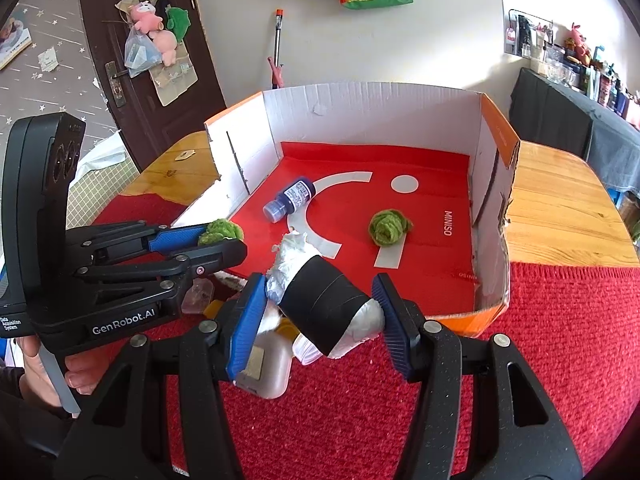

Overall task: Organize objects
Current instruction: 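Carry the green yarn ball and black-and-white roll into the box with both tools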

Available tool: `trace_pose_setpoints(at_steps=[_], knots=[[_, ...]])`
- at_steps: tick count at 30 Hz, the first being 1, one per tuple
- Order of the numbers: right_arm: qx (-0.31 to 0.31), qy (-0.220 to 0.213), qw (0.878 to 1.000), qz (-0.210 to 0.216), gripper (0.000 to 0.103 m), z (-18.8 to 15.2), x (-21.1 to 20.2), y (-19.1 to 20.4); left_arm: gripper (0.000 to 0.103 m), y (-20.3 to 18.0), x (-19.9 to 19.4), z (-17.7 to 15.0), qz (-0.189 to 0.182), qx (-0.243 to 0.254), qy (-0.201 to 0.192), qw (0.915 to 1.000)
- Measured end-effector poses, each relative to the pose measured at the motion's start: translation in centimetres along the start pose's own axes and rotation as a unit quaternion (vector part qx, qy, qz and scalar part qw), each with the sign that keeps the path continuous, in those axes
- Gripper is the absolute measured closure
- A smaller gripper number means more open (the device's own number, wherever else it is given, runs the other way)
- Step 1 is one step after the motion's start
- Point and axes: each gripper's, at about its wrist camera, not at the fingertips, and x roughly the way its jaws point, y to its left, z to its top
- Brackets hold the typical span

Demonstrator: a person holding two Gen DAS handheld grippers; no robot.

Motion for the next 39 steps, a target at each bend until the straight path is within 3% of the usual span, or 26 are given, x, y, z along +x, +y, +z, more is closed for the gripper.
trace_pose_setpoints(at_steps=[39], knots=[[0.016,0.078,0.997,-0.013,0.05,2.7,6.7,-2.9,0.072,2.3,6.7,2.2,-0.012,-0.01,0.066,0.9977]])
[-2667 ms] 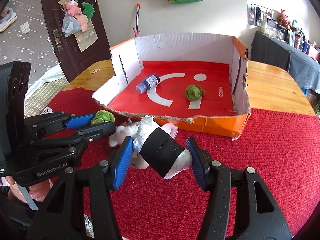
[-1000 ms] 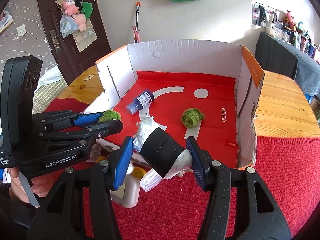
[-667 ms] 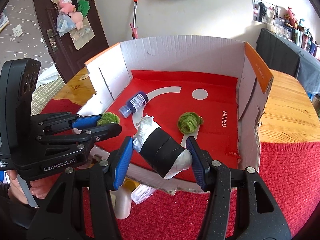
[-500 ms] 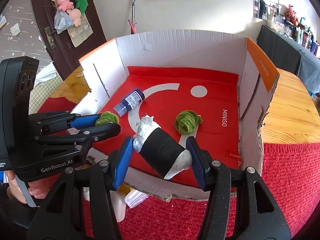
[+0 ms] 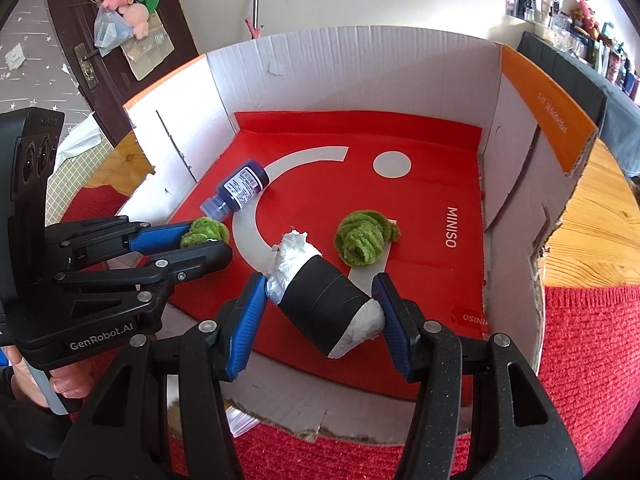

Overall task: Organize objects
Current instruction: 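Carry the green yarn ball and black-and-white roll into the box with both tools, then lower the roll onto the mat and open the right tool beside the yarn ball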

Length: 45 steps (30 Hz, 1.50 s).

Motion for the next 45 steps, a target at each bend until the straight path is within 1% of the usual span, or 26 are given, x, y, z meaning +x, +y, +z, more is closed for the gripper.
trace_pose_setpoints(at_steps=[7,15,29,39,45], knots=[[0.007,0.009,1.0,-0.004,0.05,0.2,0.8,-0.3,0.072,0.4,0.6,0.3,0.001,-0.003,0.006,1.0],[0.004,0.009,1.0,-0.011,0.05,0.7,1.0,-0.3,0.072,0.4,1.3,0.9,0.003,-0.002,0.008,1.0],[0.008,0.009,1.0,-0.009,0.05,1.7,1.4,-0.2,0.072,0.2,1.9,1.7,0.006,0.001,0.009,0.9999],[0.01,0.003,1.0,-0.021,0.05,1.8,1.8,0.1,0.072,0.3,2.0,1.9,0.003,-0.001,0.01,0.9999],[0.016,-0.003,1.0,-0.017,0.049,1.7,1.8,0.0,0.071,0.5,2.6,2.5,-0.003,-0.009,0.008,0.9999]])
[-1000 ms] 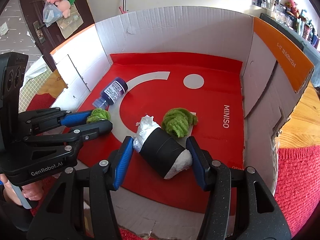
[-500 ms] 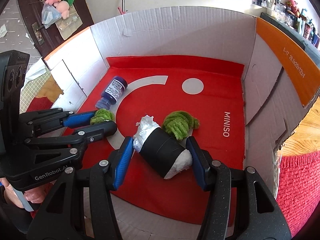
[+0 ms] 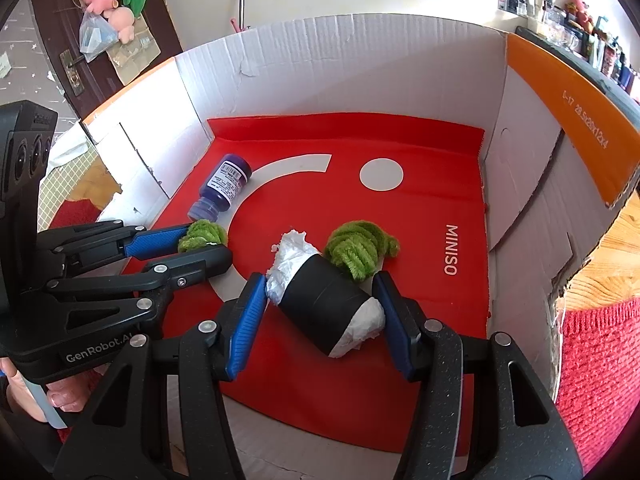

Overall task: Organize objects
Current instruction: 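Lower the roll onto the mat and open the right tool beside the yarn ball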

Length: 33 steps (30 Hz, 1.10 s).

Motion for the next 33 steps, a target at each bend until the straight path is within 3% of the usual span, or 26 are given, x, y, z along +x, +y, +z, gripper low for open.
trace_pose_setpoints(at_steps=[23,33], knots=[[0.005,-0.004,1.0,0.01,0.049,-0.25,-0.27,-0.36,0.07,-0.19,0.77,0.48,0.007,0.004,-0.001,1.0],[-0.001,-0.006,1.0,0.01,0.044,-0.54,-0.84,0.01,0.061,-0.02,0.41,0.25,0.01,0.004,-0.004,0.9999]])
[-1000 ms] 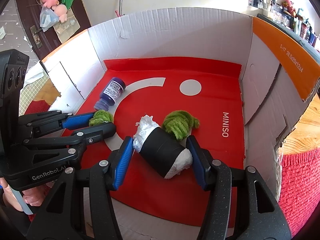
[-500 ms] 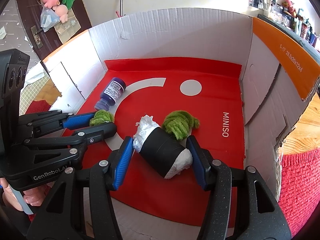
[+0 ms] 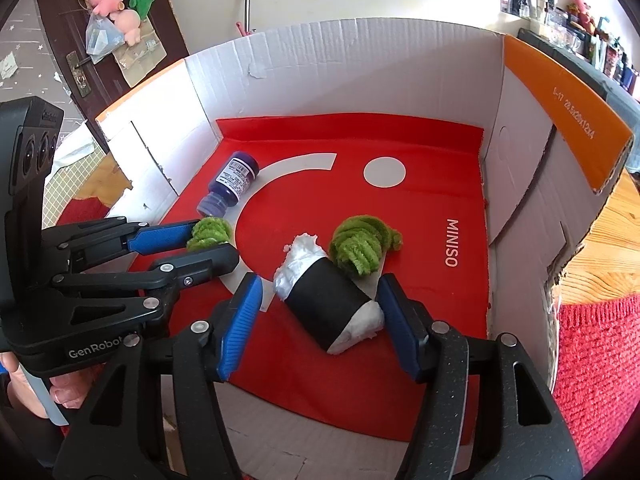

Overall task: Organize objects
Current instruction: 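Lower the roll onto the mat and open the right tool beside the yarn ball, then open the left tool to release the green yarn ball onto the mat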

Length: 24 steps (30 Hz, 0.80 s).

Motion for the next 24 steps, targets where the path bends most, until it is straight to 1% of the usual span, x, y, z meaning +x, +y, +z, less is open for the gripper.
trace_pose_setpoints(at_steps=[5,7,14,17,21,24], knots=[[-0.001,-0.001,1.0,-0.001,0.043,-0.2,-0.2,0.1,0.057,-0.1,-0.9,-0.4,0.007,-0.002,-0.009,0.9999],[-0.001,-0.002,1.0,-0.001,0.043,-0.2,-0.3,0.2,0.053,-0.3,-1.4,-0.7,0.011,-0.001,-0.013,0.9999],[-0.001,-0.009,1.0,-0.001,0.039,-0.4,-1.0,0.4,0.051,-0.7,-2.3,-0.9,0.014,0.003,-0.021,0.9997],[-0.002,-0.012,1.0,-0.001,0.038,-0.5,-1.3,0.6,0.048,-0.8,-2.6,-1.0,0.015,0.003,-0.023,0.9996],[-0.003,-0.016,1.0,-0.001,0.036,-0.6,-1.7,0.8,0.047,-1.1,-3.1,-1.3,0.019,0.003,-0.027,0.9994],[-0.004,-0.02,1.0,-0.001,0.035,-0.7,-2.0,0.9,0.042,-1.2,-3.7,-1.4,0.023,0.005,-0.033,0.9992]])
